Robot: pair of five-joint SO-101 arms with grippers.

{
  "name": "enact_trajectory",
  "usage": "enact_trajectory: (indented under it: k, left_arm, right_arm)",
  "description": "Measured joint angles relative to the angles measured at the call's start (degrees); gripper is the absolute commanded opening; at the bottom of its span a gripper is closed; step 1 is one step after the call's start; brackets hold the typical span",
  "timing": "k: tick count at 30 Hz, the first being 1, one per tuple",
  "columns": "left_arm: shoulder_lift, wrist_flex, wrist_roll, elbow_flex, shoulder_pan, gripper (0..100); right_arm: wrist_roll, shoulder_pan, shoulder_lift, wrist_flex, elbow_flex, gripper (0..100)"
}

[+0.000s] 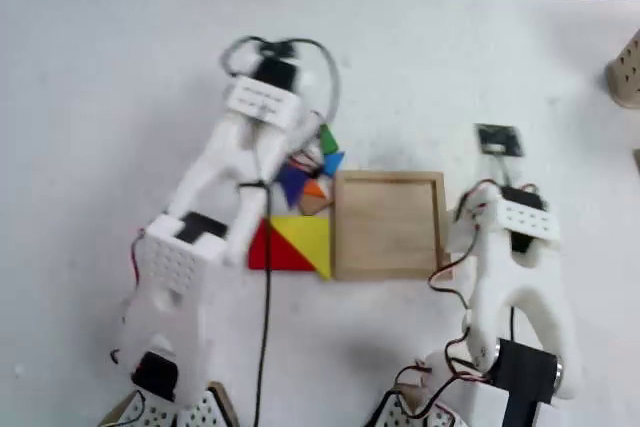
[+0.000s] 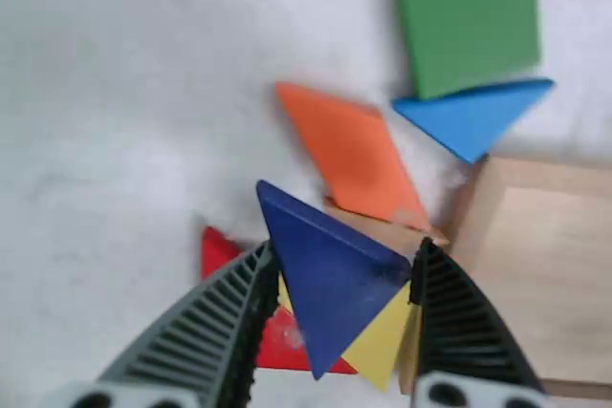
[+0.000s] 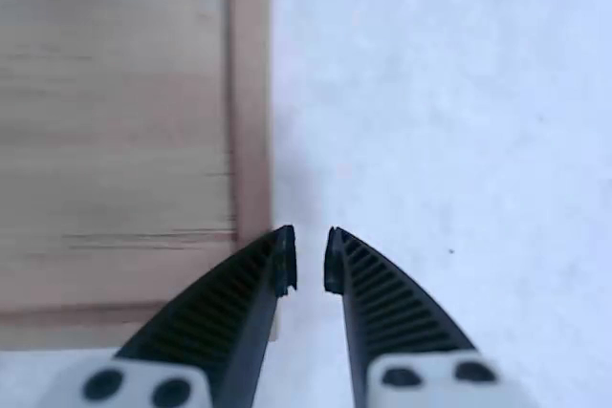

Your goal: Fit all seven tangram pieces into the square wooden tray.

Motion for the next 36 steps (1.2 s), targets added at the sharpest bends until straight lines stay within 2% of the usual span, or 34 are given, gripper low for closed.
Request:
enact_trajectory:
  k: [6,10,12,18,23,27,31,33,35,36]
  left_arm:
    - [0.00,-3.52,-0.18,0.00,11.25,21]
    - [0.00,-8.53,-0.18,0.00,15.65,21]
    - [0.00,-9.76,-0.18,0.00,16.26,22]
    - [0.00,-10.29,0.00,0.00,16.18,37]
    - [0.00,-8.26,-0.18,0.00,16.18,35]
    - [0.00,-3.43,-0.18,-1.32,14.51,33]
    - [-0.09,0.09,-0.70,-2.73,9.58,27]
    - [-0.09,0.44,-3.25,-2.73,9.05,16]
    - [-0.09,0.44,-5.19,-2.73,9.85,2]
    - [0.00,0.44,-5.71,-2.73,10.55,2]
  right_arm:
    - [0.00,5.10,0.00,-0.88,0.00,5.6]
    - [0.00,5.63,0.00,-0.88,0.00,5.6]
    - [0.00,5.63,0.00,-0.88,0.00,5.6]
    - [0.00,5.63,0.00,-0.88,0.00,5.6]
    - [0.00,5.63,0.00,-0.88,0.00,5.6]
    - [0.00,5.63,0.00,-0.88,0.00,5.6]
    - [0.00,5.63,0.00,-0.88,0.00,5.6]
    - [0.00,5.63,0.00,-0.88,0.00,5.6]
    - [0.00,5.63,0.00,-0.88,0.00,5.6]
    - [0.00,5.63,0.00,-0.88,0.00,5.6]
